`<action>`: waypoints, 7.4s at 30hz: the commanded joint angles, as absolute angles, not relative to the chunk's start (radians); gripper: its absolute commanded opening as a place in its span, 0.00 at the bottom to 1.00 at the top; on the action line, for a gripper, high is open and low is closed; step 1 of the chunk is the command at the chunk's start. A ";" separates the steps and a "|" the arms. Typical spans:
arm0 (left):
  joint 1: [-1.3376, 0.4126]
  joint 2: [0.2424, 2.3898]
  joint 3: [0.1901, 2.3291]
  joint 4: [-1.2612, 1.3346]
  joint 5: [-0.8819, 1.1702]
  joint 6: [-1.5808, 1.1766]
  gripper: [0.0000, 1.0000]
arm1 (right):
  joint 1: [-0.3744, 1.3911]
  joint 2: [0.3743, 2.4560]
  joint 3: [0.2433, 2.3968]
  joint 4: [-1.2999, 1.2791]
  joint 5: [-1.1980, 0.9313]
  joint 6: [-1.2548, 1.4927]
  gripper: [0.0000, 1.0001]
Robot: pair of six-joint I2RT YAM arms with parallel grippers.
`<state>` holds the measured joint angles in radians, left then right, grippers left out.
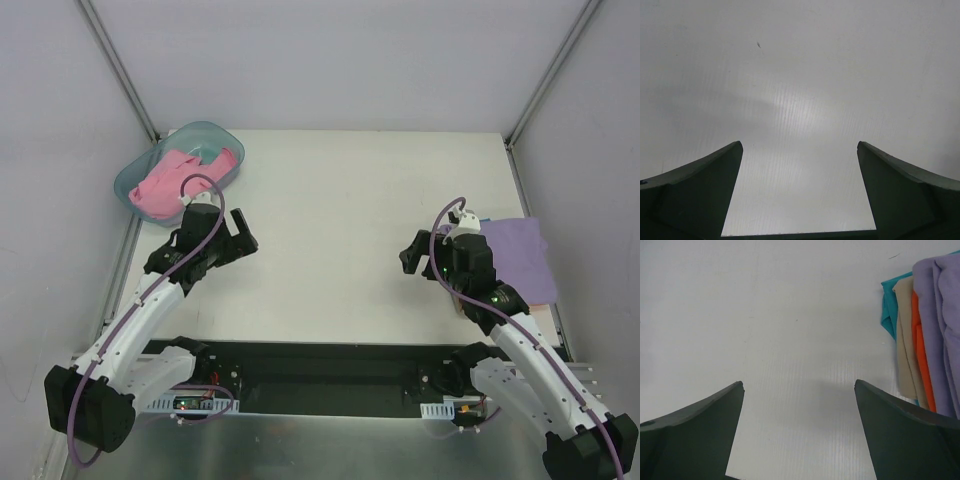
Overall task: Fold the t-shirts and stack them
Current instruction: Grab crumpled tshirt from bin with the left arm, then move the tshirt to the center of the board, then flatten out the tshirt
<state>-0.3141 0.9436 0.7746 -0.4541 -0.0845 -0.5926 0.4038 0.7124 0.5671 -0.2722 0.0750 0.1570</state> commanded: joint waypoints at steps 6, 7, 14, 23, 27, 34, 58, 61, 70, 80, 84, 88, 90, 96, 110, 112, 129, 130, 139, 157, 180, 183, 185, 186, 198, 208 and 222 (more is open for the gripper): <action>-0.313 0.974 0.853 -0.476 -0.173 -0.617 0.99 | 0.405 0.693 0.574 -0.218 0.094 0.155 0.97; -0.313 0.985 0.865 -0.476 -0.184 -0.617 0.99 | 0.403 0.702 0.580 -0.219 0.095 0.153 0.96; -0.247 1.103 0.968 -0.476 -0.192 -0.606 0.99 | 0.403 0.750 0.604 -0.227 0.087 0.146 0.97; -0.010 1.463 1.326 -0.485 -0.198 -0.575 0.99 | 0.403 0.778 0.621 -0.238 0.074 0.118 0.97; 0.075 1.639 1.501 -0.483 -0.163 -0.569 0.99 | 0.403 0.778 0.623 -0.244 0.089 0.101 0.97; 0.182 1.943 1.767 -0.506 -0.169 -0.529 0.97 | 0.403 0.815 0.630 -0.242 0.072 0.097 0.97; 0.186 1.861 1.820 -0.605 0.046 -0.617 0.00 | 0.405 0.762 0.627 -0.262 0.068 0.106 0.97; 0.108 1.747 1.790 -0.589 0.025 -0.606 0.00 | 0.403 0.721 0.614 -0.262 0.067 0.107 0.97; -0.182 1.404 1.875 -0.500 0.072 -0.499 0.00 | 0.403 0.666 0.595 -0.264 0.057 0.115 0.97; -0.451 1.244 1.818 -0.331 0.460 -0.445 0.00 | 0.403 0.612 0.575 -0.241 0.052 0.130 0.97; -0.572 1.308 1.818 -0.328 0.469 -0.426 0.00 | 0.403 0.563 0.578 -0.273 0.101 0.130 0.97; -0.600 1.388 1.780 -0.330 0.471 -0.460 0.00 | 0.403 0.509 0.571 -0.301 0.169 0.129 0.97; -0.607 1.422 1.722 -0.331 0.401 -0.486 0.00 | 0.405 0.492 0.575 -0.327 0.198 0.126 0.97; -0.611 1.545 1.523 -0.341 0.157 -0.557 0.23 | 0.403 0.538 0.590 -0.337 0.178 0.126 0.97; -0.428 1.539 1.182 -0.428 0.132 -0.666 0.97 | 0.411 0.823 0.609 -0.262 -0.106 0.155 0.97; -0.442 1.500 1.137 -0.425 0.149 -0.658 0.96 | 0.429 0.900 0.612 -0.246 -0.123 0.191 0.97; -0.696 1.793 1.180 -0.390 0.164 -0.607 0.55 | 0.575 1.032 0.664 -0.311 0.029 0.282 0.97; -0.698 1.813 1.187 -0.391 0.161 -0.606 0.54 | 0.577 1.028 0.661 -0.317 0.037 0.282 0.97; -0.730 1.898 1.212 -0.393 0.086 -0.644 0.36 | 0.575 1.015 0.644 -0.319 0.037 0.278 0.97; -0.736 1.652 1.069 -0.414 -0.159 -0.753 0.00 | 0.776 1.314 0.730 -0.169 -0.028 0.287 0.85; -0.644 1.522 1.017 -0.413 -0.141 -0.761 0.00 | 0.923 1.583 0.887 -0.314 0.353 0.396 0.01; -0.620 1.459 1.017 -0.413 -0.147 -0.749 0.00 | 0.922 1.461 0.881 -0.351 0.441 0.355 0.01; -0.612 1.386 1.017 -0.414 -0.187 -0.733 0.00 | 0.910 1.341 0.891 -0.385 0.498 0.328 0.01; -0.606 1.355 1.019 -0.414 -0.202 -0.727 0.00 | 0.904 1.298 0.896 -0.411 0.541 0.295 0.01; -0.591 0.870 1.167 -0.416 -0.408 -0.640 0.00 | 0.788 0.821 1.167 -0.471 0.736 0.008 0.01; -0.591 0.602 1.370 -0.436 -0.411 -0.581 0.00 | 0.787 0.699 1.566 -0.547 0.592 -0.169 0.01; -0.591 0.679 1.491 -0.474 -0.609 -0.578 0.00 | 0.788 0.873 1.776 -0.589 0.605 -0.302 0.01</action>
<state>-0.6003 0.5293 1.4361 -0.4835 -0.5022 -0.6128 0.7914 0.7460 1.7386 -0.6235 0.5217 -0.1970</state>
